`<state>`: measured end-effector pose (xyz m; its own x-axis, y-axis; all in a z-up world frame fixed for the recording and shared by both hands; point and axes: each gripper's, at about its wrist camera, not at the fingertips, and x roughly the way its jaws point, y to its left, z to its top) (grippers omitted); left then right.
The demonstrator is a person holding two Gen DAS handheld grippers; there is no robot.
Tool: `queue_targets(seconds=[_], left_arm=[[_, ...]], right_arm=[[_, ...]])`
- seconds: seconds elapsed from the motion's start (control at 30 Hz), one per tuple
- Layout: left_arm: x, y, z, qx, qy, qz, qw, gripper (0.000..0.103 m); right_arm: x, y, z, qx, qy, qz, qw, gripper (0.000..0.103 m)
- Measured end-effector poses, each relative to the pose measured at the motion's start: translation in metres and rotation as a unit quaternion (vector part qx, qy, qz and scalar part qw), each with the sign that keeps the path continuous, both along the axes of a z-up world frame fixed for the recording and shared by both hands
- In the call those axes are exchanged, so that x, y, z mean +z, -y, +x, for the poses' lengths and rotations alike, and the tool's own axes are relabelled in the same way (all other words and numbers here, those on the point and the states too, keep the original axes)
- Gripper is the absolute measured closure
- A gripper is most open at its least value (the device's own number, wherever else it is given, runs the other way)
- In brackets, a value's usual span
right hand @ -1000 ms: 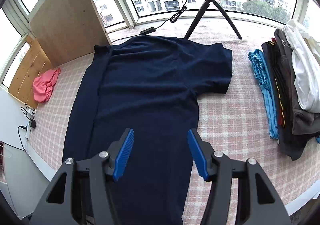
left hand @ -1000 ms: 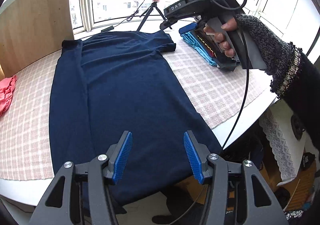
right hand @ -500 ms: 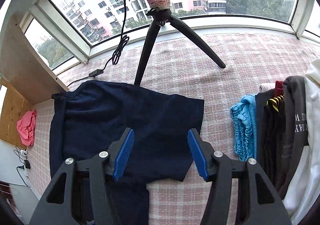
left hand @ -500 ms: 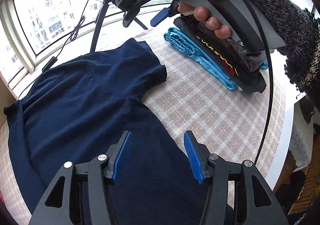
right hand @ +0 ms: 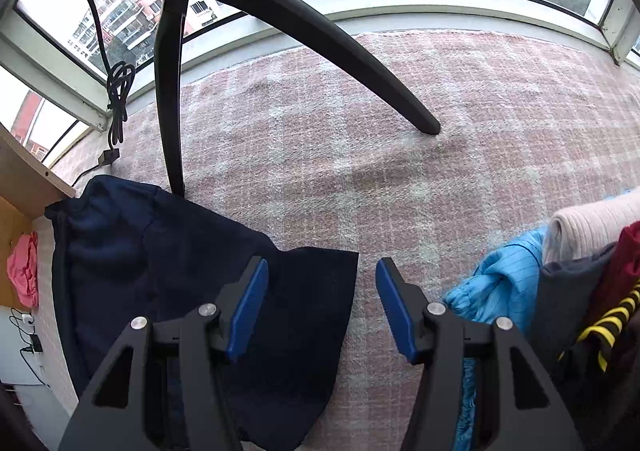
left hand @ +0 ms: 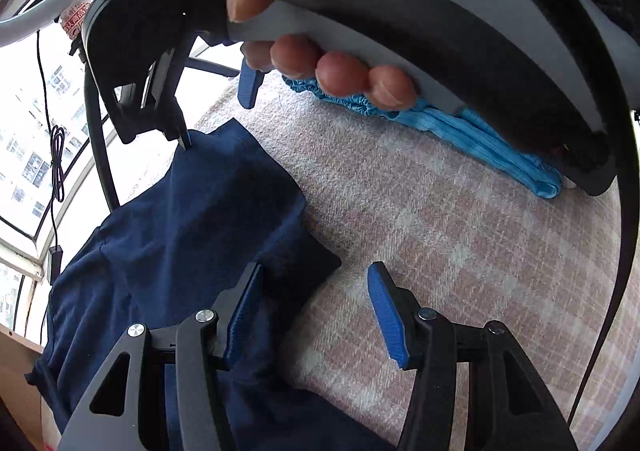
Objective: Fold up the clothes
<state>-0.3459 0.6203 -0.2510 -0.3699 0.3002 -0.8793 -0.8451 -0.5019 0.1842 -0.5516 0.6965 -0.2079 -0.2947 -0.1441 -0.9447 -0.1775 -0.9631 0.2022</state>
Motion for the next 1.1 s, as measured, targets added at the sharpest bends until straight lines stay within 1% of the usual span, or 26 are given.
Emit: queue_targets(seconds=[0.07, 0.13, 0.2, 0.23, 0.27, 0.3, 0.33, 0.37, 0.4, 0.47, 0.53, 0.57, 0.63, 0.67, 0.7, 0.77, 0.83, 0.93, 1.0, 1.07, 1.1], left_arm=[[-0.004, -0.002, -0.009, 0.008, 0.007, 0.005, 0.9999, 0.051], [-0.005, 0.001, -0.019, 0.018, 0.037, 0.027, 0.9988, 0.053], [-0.005, 0.004, -0.027, 0.024, 0.061, 0.046, 0.9968, 0.063], [-0.005, 0.005, -0.029, 0.028, 0.063, 0.053, 0.9962, 0.071], [-0.005, 0.006, -0.030, 0.034, 0.060, 0.055, 0.9961, 0.080], [-0.005, 0.008, -0.032, 0.040, 0.061, 0.059, 0.9956, 0.084], [-0.004, 0.011, -0.035, 0.044, 0.071, 0.067, 0.9942, 0.090], [-0.003, 0.015, -0.039, 0.054, 0.090, 0.081, 0.9912, 0.091], [-0.001, 0.022, -0.044, 0.066, 0.112, 0.098, 0.9867, 0.092], [0.003, 0.035, -0.054, 0.089, 0.155, 0.134, 0.9747, 0.092], [0.012, 0.056, -0.056, 0.110, 0.182, 0.165, 0.9631, 0.090], [0.018, 0.069, -0.053, 0.122, 0.191, 0.176, 0.9578, 0.081], [0.032, 0.104, -0.040, 0.143, 0.201, 0.202, 0.9479, 0.068], [0.038, 0.122, -0.029, 0.145, 0.200, 0.214, 0.9450, 0.068], [0.044, 0.141, -0.017, 0.145, 0.198, 0.220, 0.9441, 0.067], [0.049, 0.176, 0.008, 0.153, 0.187, 0.211, 0.9473, 0.066], [0.047, 0.206, 0.027, 0.165, 0.188, 0.194, 0.9486, 0.066], [0.040, 0.247, 0.044, 0.198, 0.195, 0.183, 0.9430, 0.066], [0.037, 0.263, 0.054, 0.217, 0.195, 0.180, 0.9394, 0.066], [0.035, 0.273, 0.059, 0.230, 0.196, 0.191, 0.9339, 0.066], [0.034, 0.274, 0.061, 0.231, 0.196, 0.193, 0.9335, 0.066]], right_arm=[[-0.005, 0.001, -0.003, 0.004, 0.002, 0.004, 1.000, 0.048], [-0.009, 0.002, -0.004, 0.008, 0.003, 0.008, 1.000, 0.048], [-0.013, 0.004, -0.006, 0.013, 0.003, 0.012, 1.000, 0.047], [-0.015, 0.005, -0.006, 0.016, 0.001, 0.016, 1.000, 0.047], [-0.014, 0.008, -0.005, 0.022, -0.004, 0.026, 0.999, 0.049], [-0.014, 0.011, -0.003, 0.027, -0.007, 0.034, 0.999, 0.054], [-0.013, 0.013, -0.002, 0.036, -0.009, 0.033, 0.999, 0.082], [-0.013, 0.015, 0.000, 0.042, -0.009, 0.026, 0.999, 0.098], [-0.011, 0.015, 0.002, 0.043, -0.009, 0.010, 0.999, 0.098], [-0.003, 0.014, 0.007, 0.044, -0.017, -0.004, 0.999, 0.098], [0.009, 0.011, 0.011, 0.038, -0.031, -0.030, 0.998, 0.098], [0.016, 0.010, 0.013, 0.034, -0.038, -0.041, 0.998, 0.098], [0.029, 0.011, 0.016, 0.034, -0.049, -0.048, 0.997, 0.098], [0.036, 0.014, 0.018, 0.039, -0.054, -0.050, 0.997, 0.098], [0.042, 0.017, 0.020, 0.043, -0.060, -0.052, 0.996, 0.098], [0.055, 0.026, 0.024, 0.049, -0.070, -0.057, 0.995, 0.098], [0.066, 0.036, 0.026, 0.058, -0.079, -0.069, 0.993, 0.098], [0.078, 0.072, 0.019, 0.076, -0.082, -0.075, 0.991, 0.098], [0.081, 0.101, 0.014, 0.090, -0.075, -0.079, 0.990, 0.098], [0.081, 0.133, 0.006, 0.106, -0.065, -0.085, 0.989, 0.098], [0.081, 0.148, 0.003, 0.113, -0.059, -0.088, 0.988, 0.098]])
